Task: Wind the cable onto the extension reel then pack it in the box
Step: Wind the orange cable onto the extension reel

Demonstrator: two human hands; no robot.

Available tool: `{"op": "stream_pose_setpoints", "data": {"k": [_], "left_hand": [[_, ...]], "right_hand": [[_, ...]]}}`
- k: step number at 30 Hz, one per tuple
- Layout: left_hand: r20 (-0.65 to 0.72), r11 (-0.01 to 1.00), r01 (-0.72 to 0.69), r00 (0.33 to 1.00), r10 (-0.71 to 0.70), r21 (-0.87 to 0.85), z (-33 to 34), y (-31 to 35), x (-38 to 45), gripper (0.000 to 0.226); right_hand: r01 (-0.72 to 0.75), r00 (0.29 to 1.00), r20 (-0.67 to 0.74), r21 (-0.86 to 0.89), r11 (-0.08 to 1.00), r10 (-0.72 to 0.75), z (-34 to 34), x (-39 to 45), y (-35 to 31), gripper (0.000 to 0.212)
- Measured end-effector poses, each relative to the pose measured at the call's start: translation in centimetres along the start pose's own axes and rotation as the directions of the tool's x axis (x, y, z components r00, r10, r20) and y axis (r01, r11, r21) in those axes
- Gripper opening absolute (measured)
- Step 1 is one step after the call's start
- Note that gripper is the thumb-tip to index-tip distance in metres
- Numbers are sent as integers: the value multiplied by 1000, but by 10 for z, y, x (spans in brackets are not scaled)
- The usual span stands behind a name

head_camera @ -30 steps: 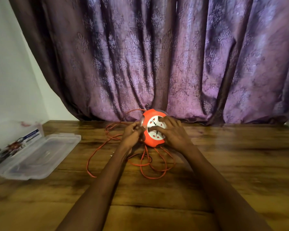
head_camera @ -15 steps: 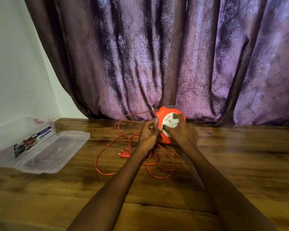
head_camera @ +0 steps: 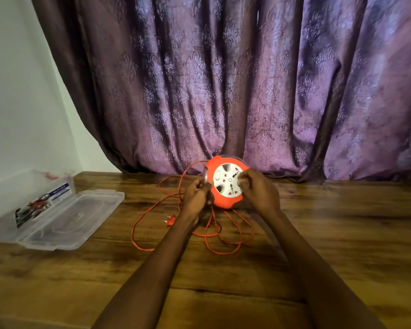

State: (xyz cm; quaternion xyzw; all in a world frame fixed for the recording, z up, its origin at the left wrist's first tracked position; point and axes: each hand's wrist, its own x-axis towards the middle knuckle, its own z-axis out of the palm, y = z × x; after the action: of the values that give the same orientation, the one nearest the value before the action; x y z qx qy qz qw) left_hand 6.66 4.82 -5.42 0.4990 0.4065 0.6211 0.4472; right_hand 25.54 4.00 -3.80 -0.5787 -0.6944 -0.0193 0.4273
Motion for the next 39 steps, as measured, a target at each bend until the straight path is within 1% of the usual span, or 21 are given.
{"op": "stream_pose_setpoints", "data": {"k": [2, 4, 9, 12, 14, 15, 18, 20, 21, 22, 24, 25, 26, 27, 28, 30, 32, 33, 34, 36, 39], "left_hand": [[-8, 1000, 23, 1000, -23, 18, -6, 3, 4, 20], [1, 999, 34, 999, -34, 42, -11, 7, 7, 22], [88, 992, 31, 995, -42, 125, -15, 11, 7, 14], [93, 996, 14, 995, -22, 93, -13, 12, 3, 7], [85, 998, 9, 996, -15, 70, -10, 11, 0, 4], [80, 998, 7, 997, -12, 62, -7, 10, -1, 4], [46, 1000, -13, 999, 13, 14, 8, 5, -5, 12], [0, 998, -64, 998, 64, 16, 15, 1, -7, 26], [-14, 995, -93, 996, 93, 34, 16, 0, -8, 32], [-21, 992, -112, 993, 113, 50, 16, -1, -8, 37], [-33, 987, -135, 990, 138, 82, 15, -2, -9, 39], [-42, 981, -158, 986, 164, 117, 15, -3, -8, 39], [-47, 971, -183, 980, 192, 156, 15, -3, -8, 38], [-48, 964, -198, 977, 210, 175, 16, -3, -8, 36], [-41, 967, -197, 978, 206, 160, 15, -2, -8, 34], [-38, 989, -142, 989, 144, 40, 11, 0, -8, 25], [-56, 995, -77, 996, 74, -57, 5, 3, -5, 18], [-71, 996, -54, 996, 49, -70, 2, 5, -2, 15], [-82, 996, -34, 996, 27, -81, -2, 7, 1, 14], [-71, 996, 9, 997, -15, -86, -10, 9, 5, 13], [17, 993, 73, 997, -72, -92, -19, 7, 9, 15]], "right_hand": [[389, 920, -1, -90, 917, -391, -2, -1, 5, 24], [571, 819, 78, -192, 798, -568, -4, 2, 4, 30], [675, 738, 378, -398, 621, -559, -12, 12, -3, 40], [668, 740, 370, -501, 550, -562, -18, 13, -12, 45], [597, 789, 302, -579, 555, -535, -15, 14, -15, 48], [521, 846, 271, -604, 603, -459, -13, 14, -19, 55], [158, 987, 89, -506, 848, -131, -3, 16, -36, 66], [-150, 986, 23, -305, 940, 165, 1, 18, -45, 71], [-313, 946, 49, -132, 941, 321, 0, 19, -49, 73], [-452, 890, 117, 87, 888, 441, -2, 21, -52, 72], [-617, 783, 304, 488, 617, 543, -1, 22, -53, 59], [-642, 753, 351, 578, 503, 557, 1, 21, -52, 53], [-643, 744, 361, 614, 457, 562, 2, 21, -50, 50], [-632, 755, 355, 619, 467, 552, 3, 20, -48, 50], [-613, 780, 335, 580, 537, 528, 4, 19, -46, 51], [-507, 861, 253, 345, 790, 441, 2, 19, -39, 50], [-276, 955, 129, 68, 959, 266, -1, 18, -30, 34], [-103, 991, 81, -33, 994, 105, -3, 16, -26, 23], [102, 992, 79, -105, 989, -94, -5, 14, -23, 18], [446, 889, 213, -207, 871, -404, -11, 16, -19, 32], [666, 745, 342, -336, 666, -573, -21, 22, -21, 47]]}}
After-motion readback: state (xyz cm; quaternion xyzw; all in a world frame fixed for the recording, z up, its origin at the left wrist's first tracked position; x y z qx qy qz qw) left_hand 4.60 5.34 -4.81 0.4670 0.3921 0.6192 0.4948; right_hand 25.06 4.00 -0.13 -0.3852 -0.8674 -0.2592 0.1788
